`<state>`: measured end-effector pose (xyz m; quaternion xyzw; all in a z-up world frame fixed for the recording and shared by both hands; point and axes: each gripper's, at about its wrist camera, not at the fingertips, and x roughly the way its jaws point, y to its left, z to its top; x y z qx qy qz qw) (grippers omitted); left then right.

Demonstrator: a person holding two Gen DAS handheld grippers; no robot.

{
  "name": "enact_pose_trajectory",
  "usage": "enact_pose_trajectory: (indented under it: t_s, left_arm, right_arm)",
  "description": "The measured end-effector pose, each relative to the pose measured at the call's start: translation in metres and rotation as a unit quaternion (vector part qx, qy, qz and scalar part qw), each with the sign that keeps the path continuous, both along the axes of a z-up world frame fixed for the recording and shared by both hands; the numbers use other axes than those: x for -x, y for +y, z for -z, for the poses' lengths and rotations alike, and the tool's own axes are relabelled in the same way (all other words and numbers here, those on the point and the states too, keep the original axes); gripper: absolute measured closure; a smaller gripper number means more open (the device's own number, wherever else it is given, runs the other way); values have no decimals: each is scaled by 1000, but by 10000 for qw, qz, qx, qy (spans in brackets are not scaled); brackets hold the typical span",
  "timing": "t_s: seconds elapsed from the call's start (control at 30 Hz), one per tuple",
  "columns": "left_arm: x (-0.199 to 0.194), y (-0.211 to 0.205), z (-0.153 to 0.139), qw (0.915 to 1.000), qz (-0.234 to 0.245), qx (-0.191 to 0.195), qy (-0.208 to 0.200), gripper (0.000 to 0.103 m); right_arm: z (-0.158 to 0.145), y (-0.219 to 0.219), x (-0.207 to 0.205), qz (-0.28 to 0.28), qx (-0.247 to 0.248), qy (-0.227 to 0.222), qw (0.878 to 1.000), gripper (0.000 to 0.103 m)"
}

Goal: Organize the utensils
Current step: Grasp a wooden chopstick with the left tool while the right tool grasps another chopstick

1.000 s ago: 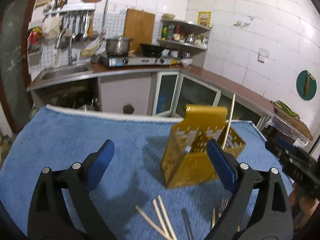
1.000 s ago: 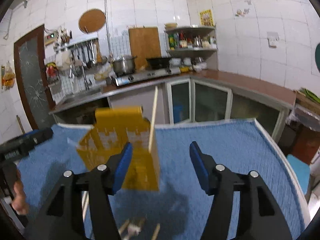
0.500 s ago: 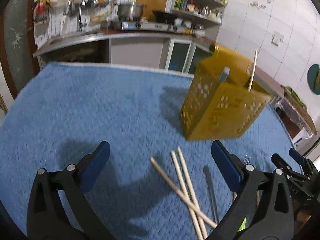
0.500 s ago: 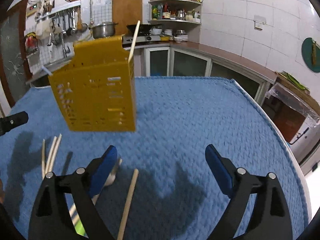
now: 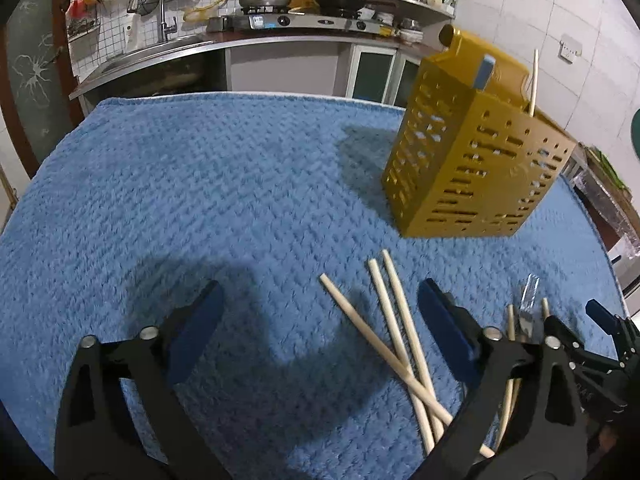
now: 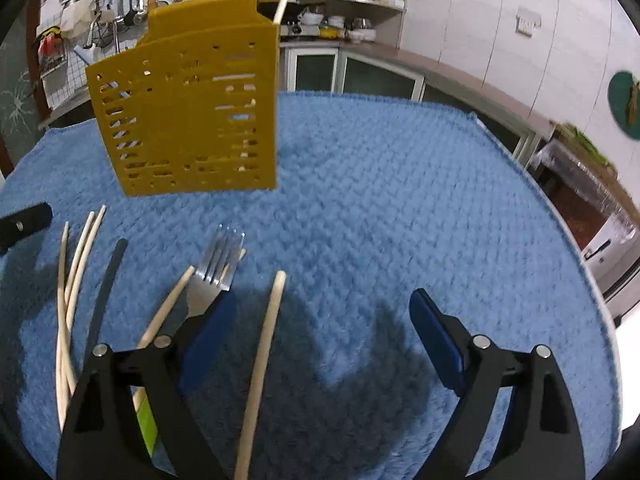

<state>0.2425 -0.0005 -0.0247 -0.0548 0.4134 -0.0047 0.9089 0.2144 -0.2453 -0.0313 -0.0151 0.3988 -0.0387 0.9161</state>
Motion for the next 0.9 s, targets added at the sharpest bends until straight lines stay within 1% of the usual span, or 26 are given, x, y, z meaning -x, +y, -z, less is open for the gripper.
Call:
enact_pose_trajectory:
  t_s: [0.07, 0.1, 0.13, 0.17, 0.23, 0.33, 0.37, 0.4, 0.43, 0.47, 0.53, 0.6, 0.7, 0.73, 0.77, 0.83, 0.9]
  left_arm:
    - [-1, -2, 4, 10000, 33, 30, 88, 23]
    - [-1, -2, 5, 9999, 59, 70, 146, 27]
    - [-3, -3, 9, 9995, 112, 134, 259, 34]
    - [-4, -3, 11, 9992, 142, 175, 327, 39]
    - [-5, -3, 12, 9988, 175, 243, 396, 42]
    - [-6, -8, 13, 9987, 232, 205, 412, 44]
    - [-7, -10, 13, 9985, 260, 187, 435, 47]
    - [-9, -12, 15, 9982, 298, 165, 487, 49]
    - [-10, -14, 17, 9979, 318, 154, 537, 56]
    - [-12, -15, 19, 9973, 342, 152, 626, 62]
    - [-15, -16, 24, 9964, 349, 177, 756, 66]
    - [-16, -17, 25, 9965, 366, 129, 743, 67]
    - [-21, -18, 26, 9962, 375, 120, 780, 75]
    - [-23, -17, 26, 9962, 355, 131, 781, 78]
    - [-25, -17, 26, 9963, 341, 120, 783, 85]
    - [-30, -17, 26, 9960, 352, 145, 805, 86]
    - [-33, -17, 26, 9958, 361, 147, 833, 92]
  right_arm:
    - [1, 4, 0, -45, 129, 6, 9999, 29]
    - [3, 6, 0, -90, 206, 56, 9997, 41]
    - [4, 7, 0, -110, 184, 110, 9997, 52]
    - [6, 7, 0, -116, 111, 153, 9998, 55]
    - [8, 4, -1, -123, -77, 224, 9996, 59]
    - [9, 5, 0, -156, -166, 270, 9994, 64]
    - [9, 6, -1, -160, -205, 295, 9992, 66]
    - [9, 6, -1, -168, -265, 322, 9990, 70]
    - [9, 6, -2, -178, -333, 352, 9987, 74]
    - [9, 6, -3, -177, -386, 381, 9984, 74]
    - [10, 7, -6, -179, -382, 392, 9983, 75]
    - [10, 8, -6, -159, -370, 384, 9984, 75]
    - [10, 10, -9, -105, -335, 415, 9985, 76]
    - [10, 11, -11, -96, -309, 437, 9985, 76]
    - [10, 12, -14, -76, -301, 479, 9984, 76]
    - [9, 11, -20, -40, -370, 579, 9976, 76]
    - [9, 11, -22, -32, -410, 648, 9971, 78]
